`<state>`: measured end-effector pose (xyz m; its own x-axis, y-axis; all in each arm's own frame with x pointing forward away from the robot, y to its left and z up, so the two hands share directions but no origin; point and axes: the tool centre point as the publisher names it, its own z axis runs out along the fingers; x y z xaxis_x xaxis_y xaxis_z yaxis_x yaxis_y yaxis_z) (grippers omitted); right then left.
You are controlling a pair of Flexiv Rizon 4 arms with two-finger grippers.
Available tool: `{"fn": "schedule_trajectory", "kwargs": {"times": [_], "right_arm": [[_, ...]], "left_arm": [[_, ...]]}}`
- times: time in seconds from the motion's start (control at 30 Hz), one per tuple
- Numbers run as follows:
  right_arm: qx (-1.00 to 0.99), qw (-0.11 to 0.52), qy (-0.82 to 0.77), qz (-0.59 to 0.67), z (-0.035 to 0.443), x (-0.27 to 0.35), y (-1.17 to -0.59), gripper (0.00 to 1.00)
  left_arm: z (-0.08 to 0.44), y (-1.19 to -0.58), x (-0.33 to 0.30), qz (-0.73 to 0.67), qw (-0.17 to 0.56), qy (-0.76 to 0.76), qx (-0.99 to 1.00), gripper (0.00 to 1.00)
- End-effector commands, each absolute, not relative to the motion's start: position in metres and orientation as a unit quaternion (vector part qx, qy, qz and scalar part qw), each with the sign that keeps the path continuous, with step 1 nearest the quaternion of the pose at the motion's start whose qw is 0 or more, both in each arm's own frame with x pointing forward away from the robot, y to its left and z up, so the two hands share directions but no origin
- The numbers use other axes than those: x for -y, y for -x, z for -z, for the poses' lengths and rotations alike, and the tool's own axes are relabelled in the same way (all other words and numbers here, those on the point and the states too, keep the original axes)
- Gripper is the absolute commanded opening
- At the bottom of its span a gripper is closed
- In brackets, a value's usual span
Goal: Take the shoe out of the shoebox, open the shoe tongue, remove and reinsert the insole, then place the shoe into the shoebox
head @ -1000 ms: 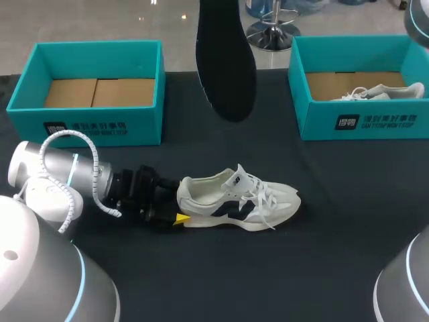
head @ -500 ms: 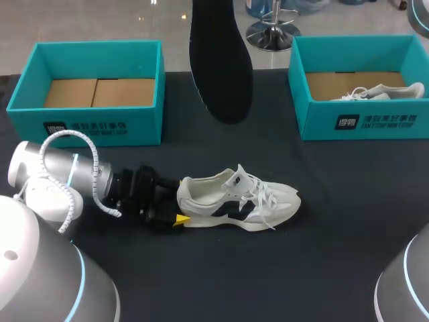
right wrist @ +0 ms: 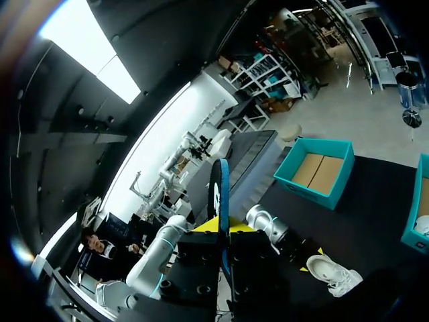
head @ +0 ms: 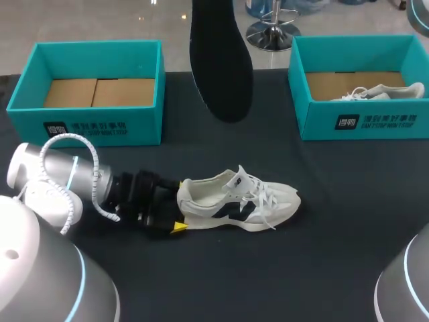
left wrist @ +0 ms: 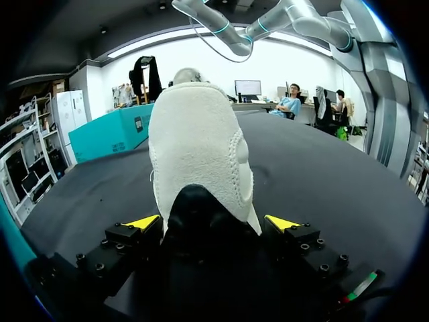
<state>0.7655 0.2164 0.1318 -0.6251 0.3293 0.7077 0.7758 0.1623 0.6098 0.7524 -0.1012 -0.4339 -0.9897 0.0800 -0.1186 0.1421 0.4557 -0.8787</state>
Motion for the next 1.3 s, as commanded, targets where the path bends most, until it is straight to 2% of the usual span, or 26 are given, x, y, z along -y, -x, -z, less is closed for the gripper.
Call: {"fn": "schedule_trajectory", "kwargs": {"times": [0.03, 0.2, 0.4, 0.53, 0.8, 1.1, 1.3], "right_arm": [[0.733, 0.212, 0.379, 0.524, -0.132, -0.219, -0.767, 0.0], [0.733, 0.212, 0.379, 0.524, -0.132, -0.219, -0.767, 0.0], [0.733, 0.212, 0.379, 0.524, -0.132, -0.219, -0.767, 0.0], [0.733, 0.212, 0.379, 0.524, -0.132, -0.219, -0.767, 0.0], [0.733, 0.212, 0.379, 0.524, -0.132, -0.219, -0.767, 0.0], [0.733, 0.212, 0.379, 0.524, -0.132, -0.219, -0.767, 0.0], [0.733, 0.212, 0.379, 0.524, -0.132, -0.219, -0.767, 0.0]], "left_arm": [[0.421, -0.745, 0.086, 0.478, 0.039, -0.079, -0.874, 1.0], [0.406, -0.751, 0.066, 0.397, 0.075, -0.077, -0.912, 1.0], [0.386, -0.753, 0.047, 0.293, 0.068, -0.088, -0.949, 1.0], [0.377, -0.753, 0.037, 0.267, 0.032, -0.09, -0.959, 1.0], [0.366, -0.758, 0.034, 0.222, 0.012, -0.091, -0.971, 1.0], [0.342, -0.752, 0.036, 0.176, 0.053, -0.097, -0.978, 1.0], [0.341, -0.748, 0.038, 0.17, 0.046, -0.107, -0.978, 1.0]]}}
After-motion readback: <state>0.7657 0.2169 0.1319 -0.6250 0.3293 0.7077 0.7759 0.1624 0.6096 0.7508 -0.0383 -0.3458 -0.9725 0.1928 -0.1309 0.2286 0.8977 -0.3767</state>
